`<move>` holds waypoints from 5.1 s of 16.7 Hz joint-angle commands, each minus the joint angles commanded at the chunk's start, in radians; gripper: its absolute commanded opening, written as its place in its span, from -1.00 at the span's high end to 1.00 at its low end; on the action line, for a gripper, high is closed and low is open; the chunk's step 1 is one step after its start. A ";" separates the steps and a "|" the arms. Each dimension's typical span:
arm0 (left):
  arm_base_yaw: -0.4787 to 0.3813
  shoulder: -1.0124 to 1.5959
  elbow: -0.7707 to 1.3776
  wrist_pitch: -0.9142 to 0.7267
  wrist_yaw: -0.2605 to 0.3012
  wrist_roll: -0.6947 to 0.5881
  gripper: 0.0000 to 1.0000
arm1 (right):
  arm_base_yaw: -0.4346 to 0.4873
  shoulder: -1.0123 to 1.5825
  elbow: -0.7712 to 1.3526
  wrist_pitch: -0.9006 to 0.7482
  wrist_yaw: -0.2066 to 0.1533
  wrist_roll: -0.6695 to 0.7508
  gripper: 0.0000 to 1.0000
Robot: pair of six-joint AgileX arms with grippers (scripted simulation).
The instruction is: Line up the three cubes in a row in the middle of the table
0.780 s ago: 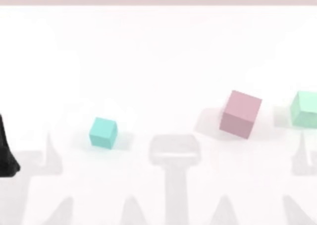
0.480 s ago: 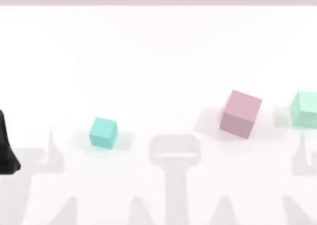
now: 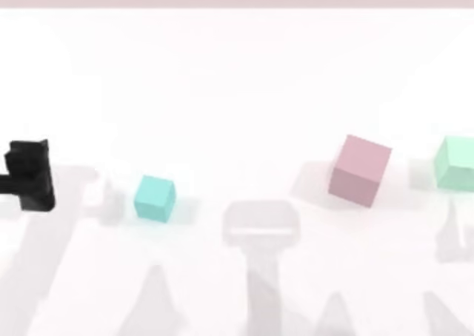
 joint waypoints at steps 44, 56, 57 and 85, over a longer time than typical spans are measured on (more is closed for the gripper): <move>-0.278 1.431 0.783 -0.398 0.001 -0.119 0.21 | 0.000 0.000 0.000 0.000 0.000 0.000 -1.00; -0.278 1.431 0.783 -0.398 0.001 -0.119 1.00 | 0.000 0.000 0.000 0.000 0.000 0.000 -1.00; -0.278 1.431 0.783 -0.398 0.001 -0.119 1.00 | 0.000 0.000 0.000 0.000 0.000 0.000 -1.00; -0.701 1.708 1.673 -0.989 -0.017 -0.751 1.00 | 0.000 0.000 0.000 0.000 0.000 0.000 -1.00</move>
